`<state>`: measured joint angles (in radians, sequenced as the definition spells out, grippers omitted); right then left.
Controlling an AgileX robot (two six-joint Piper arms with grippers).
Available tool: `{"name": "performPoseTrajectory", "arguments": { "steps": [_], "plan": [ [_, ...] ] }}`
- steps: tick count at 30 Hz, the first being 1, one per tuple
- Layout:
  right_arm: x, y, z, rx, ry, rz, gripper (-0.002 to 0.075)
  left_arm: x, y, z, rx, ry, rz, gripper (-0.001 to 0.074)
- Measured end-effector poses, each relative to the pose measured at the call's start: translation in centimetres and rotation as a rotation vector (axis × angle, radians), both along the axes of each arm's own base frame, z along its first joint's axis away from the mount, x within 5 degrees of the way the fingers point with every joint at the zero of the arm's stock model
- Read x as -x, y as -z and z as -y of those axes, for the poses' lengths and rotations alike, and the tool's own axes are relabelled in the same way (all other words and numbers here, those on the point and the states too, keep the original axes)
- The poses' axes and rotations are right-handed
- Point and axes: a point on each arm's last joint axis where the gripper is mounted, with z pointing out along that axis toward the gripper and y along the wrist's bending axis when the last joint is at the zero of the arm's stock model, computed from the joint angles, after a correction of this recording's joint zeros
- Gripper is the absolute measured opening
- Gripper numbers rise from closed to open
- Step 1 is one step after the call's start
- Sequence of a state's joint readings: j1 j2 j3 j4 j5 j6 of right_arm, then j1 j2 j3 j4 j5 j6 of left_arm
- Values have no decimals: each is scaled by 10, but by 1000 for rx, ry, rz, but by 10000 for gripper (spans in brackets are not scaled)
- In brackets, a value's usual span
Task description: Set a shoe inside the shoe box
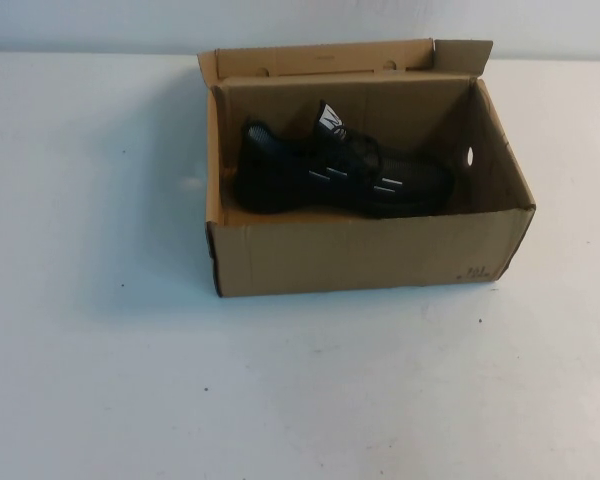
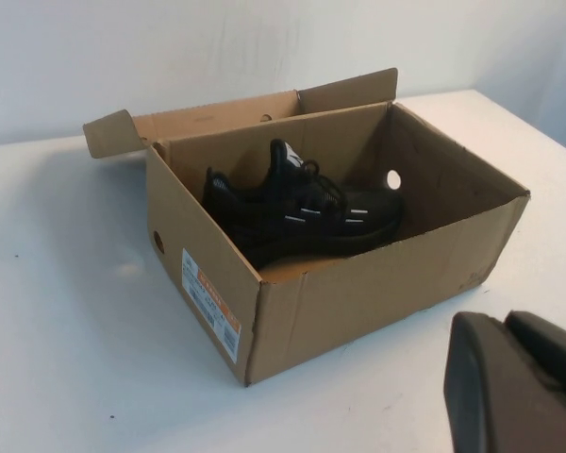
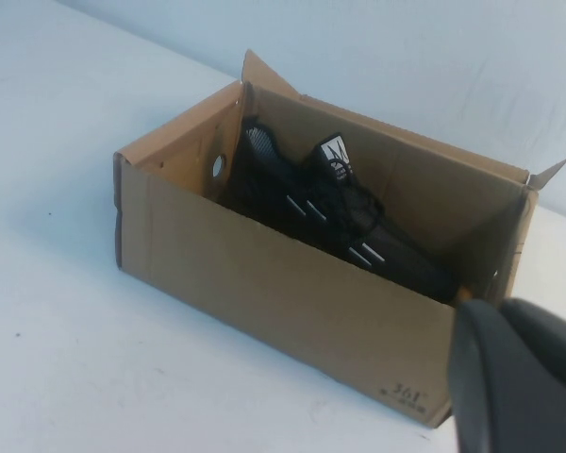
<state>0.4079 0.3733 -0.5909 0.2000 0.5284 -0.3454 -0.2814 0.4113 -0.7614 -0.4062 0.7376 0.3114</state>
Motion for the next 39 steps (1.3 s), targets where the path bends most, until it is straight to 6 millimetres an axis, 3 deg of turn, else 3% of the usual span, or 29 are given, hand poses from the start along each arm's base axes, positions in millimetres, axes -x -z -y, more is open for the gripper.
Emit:
{"name": "performPoseTrajectory", "arguments": {
  "steps": [8, 15, 22, 29, 32, 39],
  "plan": [
    [0, 0, 0, 0, 0, 0, -16, 0, 0, 0, 3, -1, 2, -1],
    [0, 0, 0, 0, 0, 0, -16, 6, 25, -11, -51, -84, 106, -1],
    [0, 0, 0, 0, 0, 0, -16, 5, 89, -23, -47, -221, 292, -1],
    [0, 0, 0, 0, 0, 0, -16, -1, 165, -30, -35, -353, 177, -1],
    [0, 0, 0, 0, 0, 1, -16, -4, 186, -31, -47, -378, 119, -1],
    [0, 0, 0, -1, 0, 2, -16, -3, 200, -33, -110, -387, 21, -1]
  ]
}}
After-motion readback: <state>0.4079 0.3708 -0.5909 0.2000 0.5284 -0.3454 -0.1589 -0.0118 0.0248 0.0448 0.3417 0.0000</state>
